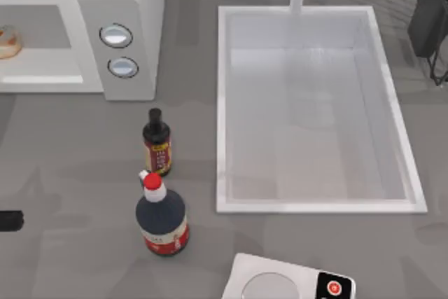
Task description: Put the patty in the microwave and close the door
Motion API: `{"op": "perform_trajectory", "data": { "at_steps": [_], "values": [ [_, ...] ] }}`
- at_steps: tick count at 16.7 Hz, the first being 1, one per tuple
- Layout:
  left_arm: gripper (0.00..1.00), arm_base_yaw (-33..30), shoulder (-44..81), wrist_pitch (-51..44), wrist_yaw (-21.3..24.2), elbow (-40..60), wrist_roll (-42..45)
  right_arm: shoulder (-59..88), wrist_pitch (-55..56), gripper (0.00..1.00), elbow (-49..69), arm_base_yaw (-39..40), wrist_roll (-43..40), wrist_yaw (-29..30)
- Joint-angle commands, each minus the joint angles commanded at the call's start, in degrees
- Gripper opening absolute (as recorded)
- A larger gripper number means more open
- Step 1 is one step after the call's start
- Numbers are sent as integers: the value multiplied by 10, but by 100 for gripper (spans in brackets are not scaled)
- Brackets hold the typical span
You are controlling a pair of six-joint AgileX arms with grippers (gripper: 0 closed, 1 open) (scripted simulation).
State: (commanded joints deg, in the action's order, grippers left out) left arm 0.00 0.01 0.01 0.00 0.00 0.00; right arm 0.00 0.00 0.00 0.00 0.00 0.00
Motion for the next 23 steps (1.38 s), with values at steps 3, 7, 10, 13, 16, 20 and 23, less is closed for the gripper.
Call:
{"op": "perform_trajectory", "data": {
  "at_steps": [3, 7, 10, 13, 16, 20, 23],
  "values": [
    [0, -7, 9, 9, -8, -1, 0, 0, 0, 100, 0, 0, 0, 0],
    [0, -64, 93, 98, -65, -12, 2, 0, 0, 100, 0, 0, 0, 0],
    [0, -116, 175, 192, -116, -24, 3, 0, 0, 100, 0, 0, 0, 0],
    [0, -156, 230, 259, -154, -30, 4, 0, 0, 100, 0, 0, 0, 0],
    [0, -168, 247, 279, -167, -31, 4, 0, 0, 100, 0, 0, 0, 0],
    [0, -165, 250, 278, -163, -27, 4, 0, 0, 100, 0, 0, 0, 0],
    [0, -143, 289, 287, -127, -3, 4, 0, 0, 100, 0, 0, 0, 0]
  ]
}}
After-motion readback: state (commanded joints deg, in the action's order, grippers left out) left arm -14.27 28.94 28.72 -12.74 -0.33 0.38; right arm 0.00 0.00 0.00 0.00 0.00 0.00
